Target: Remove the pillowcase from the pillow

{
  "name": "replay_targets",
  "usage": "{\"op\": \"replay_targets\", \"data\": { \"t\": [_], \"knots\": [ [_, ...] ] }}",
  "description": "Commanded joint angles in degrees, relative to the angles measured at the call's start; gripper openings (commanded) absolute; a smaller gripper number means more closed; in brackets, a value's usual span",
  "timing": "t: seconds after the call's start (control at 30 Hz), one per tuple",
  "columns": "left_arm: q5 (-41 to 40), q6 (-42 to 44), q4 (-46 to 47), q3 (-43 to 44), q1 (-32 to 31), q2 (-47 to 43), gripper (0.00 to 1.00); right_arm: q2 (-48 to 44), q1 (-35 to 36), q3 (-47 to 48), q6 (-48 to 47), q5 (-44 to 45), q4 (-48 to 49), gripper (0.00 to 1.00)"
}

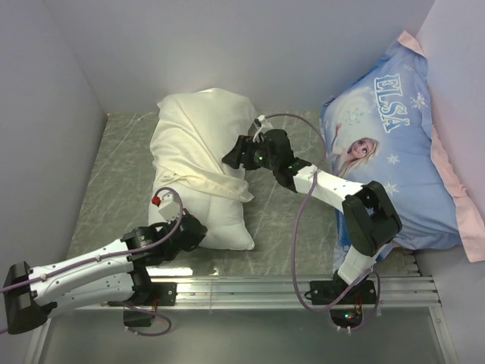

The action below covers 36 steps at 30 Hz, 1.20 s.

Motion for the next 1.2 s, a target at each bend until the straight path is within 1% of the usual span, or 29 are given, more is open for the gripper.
{"op": "replay_targets", "data": {
  "t": [0.0, 0.03, 0.13, 0.27, 0.5, 0.57, 0.6, 0.63, 0.7, 0.77, 0.87, 0.93, 0.97, 1.0, 1.1, 1.17],
  "knots": [
    [3.2, 3.6, -10.4, 3.2, -0.1, -3.1, 0.00, -1.0, -2.2, -1.2, 3.5, 2.3, 3.8, 0.76],
    [2.9, 4.1, -10.6, 4.2, 0.2, -3.5, 0.00, -1.8, -3.1, -4.7, 6.7, 2.0, 6.6, 0.75],
    [3.8, 5.9, -11.7, 5.4, 1.6, -3.2, 0.00, -1.7, -6.9, -9.2, 11.4, 0.1, 10.7, 0.76],
    [6.4, 6.8, -10.3, 5.0, 1.8, -3.1, 0.00, 1.2, -7.5, -10.1, 14.7, -3.7, 15.0, 0.75],
    [7.5, 7.5, -10.6, 5.1, 1.8, -3.1, 0.00, 4.9, -7.6, -11.5, 24.9, -6.2, 25.8, 0.74],
    [7.6, 7.8, -10.4, 5.3, 1.8, -2.7, 0.00, 6.8, -7.7, -10.9, 27.2, -6.6, 27.9, 0.71],
    [7.6, 7.8, -10.4, 5.4, 1.8, -2.3, 0.00, 7.4, -7.6, -11.0, 29.7, -6.8, 28.7, 0.69],
    [7.6, 7.9, -10.4, 5.6, 1.8, -2.1, 0.00, 8.4, -7.6, -11.8, 30.8, -6.8, 31.9, 0.67],
    [7.7, 8.3, -10.5, 6.0, 1.8, -1.8, 0.00, 8.8, -7.6, -12.4, 32.4, -6.4, 33.0, 0.62],
    [7.8, 8.5, -10.6, 6.2, 1.9, -1.8, 0.00, 9.1, -7.6, -12.8, 32.3, -5.8, 32.7, 0.62],
    [7.9, 9.1, -10.7, 6.8, 2.0, -1.6, 0.00, 9.4, -7.6, -14.0, 33.3, -5.3, 35.0, 0.59],
    [8.0, 9.4, -10.8, 7.3, 2.2, -1.4, 0.00, 10.3, -7.5, -14.0, 34.5, -5.8, 37.1, 0.51],
    [8.0, 9.5, -10.9, 7.5, 2.3, -1.4, 0.00, 10.4, -7.6, -13.9, 35.0, -5.9, 37.4, 0.45],
    [7.9, 9.6, -11.3, 7.8, 2.4, -1.4, 0.00, 10.5, -7.7, -13.9, 35.4, -5.9, 37.8, 0.27],
    [7.7, 10.0, -12.3, 8.6, 2.6, -1.8, 0.00, 9.4, -8.2, -14.7, 35.3, -4.4, 37.6, 0.00],
    [7.6, 10.4, -13.1, 9.0, 2.9, -2.2, 0.00, 8.3, -9.0, -15.0, 35.1, -3.7, 36.2, 0.00]
  ]
}}
